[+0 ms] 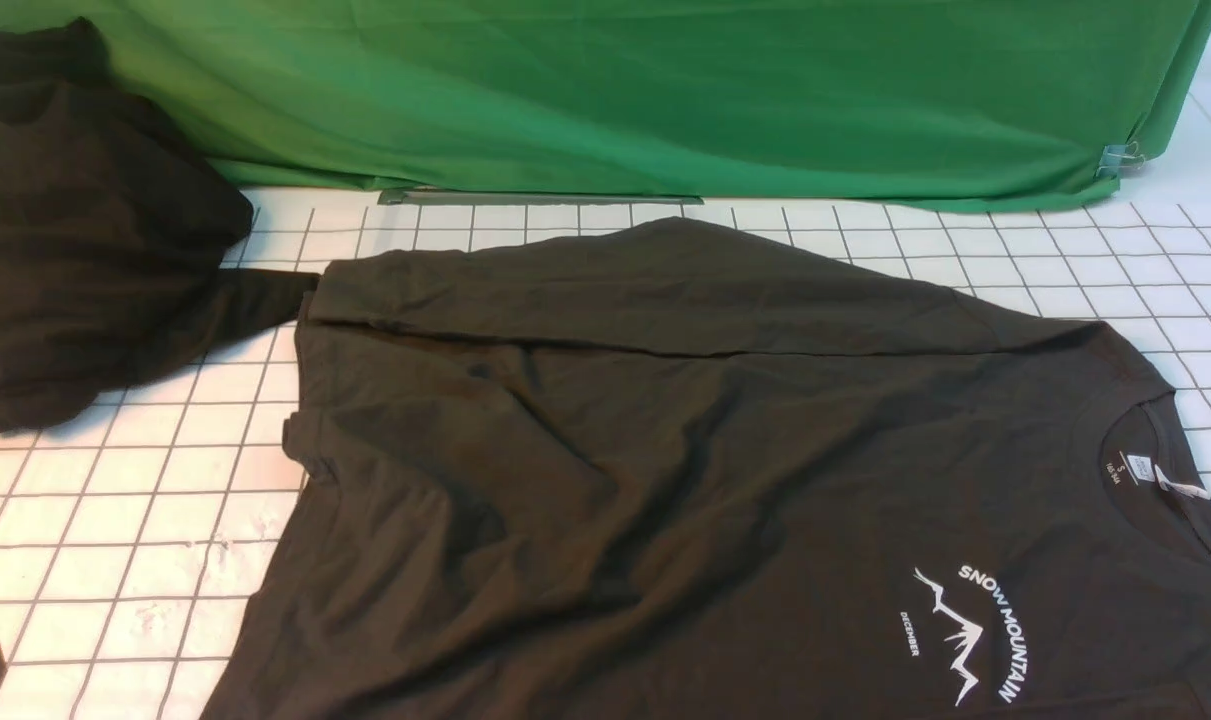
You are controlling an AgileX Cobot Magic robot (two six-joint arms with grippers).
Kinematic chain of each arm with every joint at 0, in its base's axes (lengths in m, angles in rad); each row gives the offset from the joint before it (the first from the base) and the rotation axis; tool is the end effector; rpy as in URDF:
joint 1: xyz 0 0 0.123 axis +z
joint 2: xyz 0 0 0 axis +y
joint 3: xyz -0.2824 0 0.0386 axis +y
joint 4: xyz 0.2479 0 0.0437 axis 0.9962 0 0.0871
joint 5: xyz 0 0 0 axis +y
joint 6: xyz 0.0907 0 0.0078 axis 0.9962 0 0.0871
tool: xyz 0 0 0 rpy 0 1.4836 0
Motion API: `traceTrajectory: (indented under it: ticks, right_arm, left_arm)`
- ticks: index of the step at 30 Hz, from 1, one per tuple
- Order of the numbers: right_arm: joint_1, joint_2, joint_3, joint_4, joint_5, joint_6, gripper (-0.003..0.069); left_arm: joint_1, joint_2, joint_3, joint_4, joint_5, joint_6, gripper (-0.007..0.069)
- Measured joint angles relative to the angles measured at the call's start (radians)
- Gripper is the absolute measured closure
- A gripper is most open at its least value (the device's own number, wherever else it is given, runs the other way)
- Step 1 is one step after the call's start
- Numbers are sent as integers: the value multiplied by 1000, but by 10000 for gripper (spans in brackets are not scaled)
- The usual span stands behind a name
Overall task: Fold a long-sleeved shirt over a white checkered tablecloth.
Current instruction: 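Grasp the left edge of the dark T-shirt lying flat on the table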
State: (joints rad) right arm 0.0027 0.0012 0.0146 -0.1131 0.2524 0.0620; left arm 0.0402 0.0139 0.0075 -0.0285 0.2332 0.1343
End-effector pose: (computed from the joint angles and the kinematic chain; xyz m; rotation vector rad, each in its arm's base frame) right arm 0.0557 -0.0024 0.1853 -0.0234 1.7504 -0.0574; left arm 0.0567 0.0017 0.1886 0.0625 1.7381 0.1021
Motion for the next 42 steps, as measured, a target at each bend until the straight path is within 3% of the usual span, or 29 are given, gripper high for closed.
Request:
traceTrajectory:
  ticks: [21, 25, 28, 32, 33, 36, 38, 41, 42]
  right_arm:
    - [0, 0, 0, 0, 0, 0, 417]
    - [0, 0, 0, 0, 0, 0, 417]
    - [0, 0, 0, 0, 0, 0, 417]
    - [0, 0, 0, 0, 0, 0, 417]
    - [0, 0, 0, 0, 0, 0, 417]
    - [0, 0, 0, 13, -11, 11, 417]
    - [0, 0, 0, 62, -63, 65, 417]
    - [0, 0, 0, 162, -164, 193, 417]
    - [0, 0, 0, 209, -252, 284, 417]
  left_arm:
    - [0, 0, 0, 2, -2, 0, 603]
    - [0, 0, 0, -72, -95, -4, 603]
    - [0, 0, 0, -294, -283, -92, 603]
    - [0, 0, 0, -427, -492, -193, 603]
    - [0, 0, 0, -430, -492, -200, 603]
    - [0, 0, 0, -448, -723, -398, 603]
    - [0, 0, -9, -426, -771, -506, 603]
    - [0, 15, -91, -351, -684, -613, 603]
    - [0, 48, -190, -281, -556, -642, 603]
